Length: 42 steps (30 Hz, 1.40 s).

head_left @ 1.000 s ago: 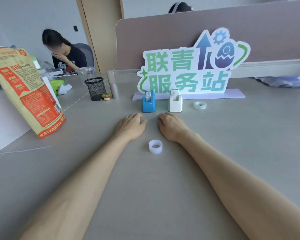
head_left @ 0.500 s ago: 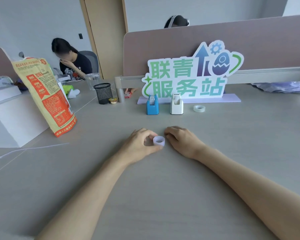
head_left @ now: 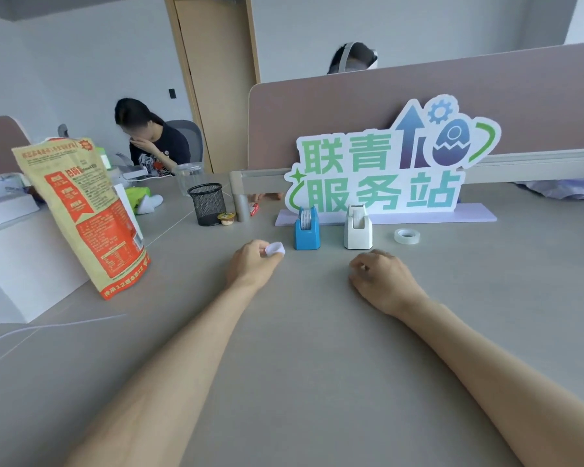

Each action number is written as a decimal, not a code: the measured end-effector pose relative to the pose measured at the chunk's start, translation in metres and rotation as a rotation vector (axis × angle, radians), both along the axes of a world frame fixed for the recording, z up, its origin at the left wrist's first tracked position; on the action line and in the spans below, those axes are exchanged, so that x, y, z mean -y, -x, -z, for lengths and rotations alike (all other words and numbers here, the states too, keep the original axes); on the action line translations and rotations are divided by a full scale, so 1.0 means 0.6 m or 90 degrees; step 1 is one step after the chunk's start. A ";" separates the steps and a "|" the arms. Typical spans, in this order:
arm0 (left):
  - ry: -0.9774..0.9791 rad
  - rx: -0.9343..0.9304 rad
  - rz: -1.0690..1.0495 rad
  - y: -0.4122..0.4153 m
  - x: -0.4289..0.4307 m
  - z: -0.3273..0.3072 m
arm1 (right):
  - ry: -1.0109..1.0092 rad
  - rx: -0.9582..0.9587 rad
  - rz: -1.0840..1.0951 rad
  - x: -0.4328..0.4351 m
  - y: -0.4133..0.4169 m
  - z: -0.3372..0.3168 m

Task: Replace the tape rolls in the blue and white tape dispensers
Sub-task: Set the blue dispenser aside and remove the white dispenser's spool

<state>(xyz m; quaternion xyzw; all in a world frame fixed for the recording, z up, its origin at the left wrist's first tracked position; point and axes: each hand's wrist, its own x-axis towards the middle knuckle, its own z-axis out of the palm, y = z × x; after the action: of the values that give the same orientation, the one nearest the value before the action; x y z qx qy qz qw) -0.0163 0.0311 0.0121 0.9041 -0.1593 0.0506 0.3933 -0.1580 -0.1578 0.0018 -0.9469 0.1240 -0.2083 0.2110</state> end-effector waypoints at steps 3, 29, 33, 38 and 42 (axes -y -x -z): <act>-0.024 -0.005 -0.012 -0.047 0.029 0.005 | -0.048 0.009 0.096 0.018 -0.030 -0.002; -0.279 0.106 0.087 0.050 -0.008 0.023 | -0.088 0.021 0.041 0.000 -0.011 -0.006; -0.190 0.094 0.186 0.108 -0.023 0.018 | -0.081 0.036 0.018 -0.017 0.067 -0.011; -0.040 0.027 0.286 0.177 -0.033 0.009 | -0.187 -0.012 -0.068 -0.039 0.153 -0.035; 0.029 -0.035 0.398 0.207 -0.029 0.001 | -0.241 -0.049 -0.104 -0.043 0.197 -0.048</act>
<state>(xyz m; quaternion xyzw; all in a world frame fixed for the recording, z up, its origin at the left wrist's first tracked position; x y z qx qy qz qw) -0.1407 0.0486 0.0115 0.8034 -0.4179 -0.0938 0.4137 -0.2765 -0.1317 0.0307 -0.9046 0.0915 -0.1269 0.3966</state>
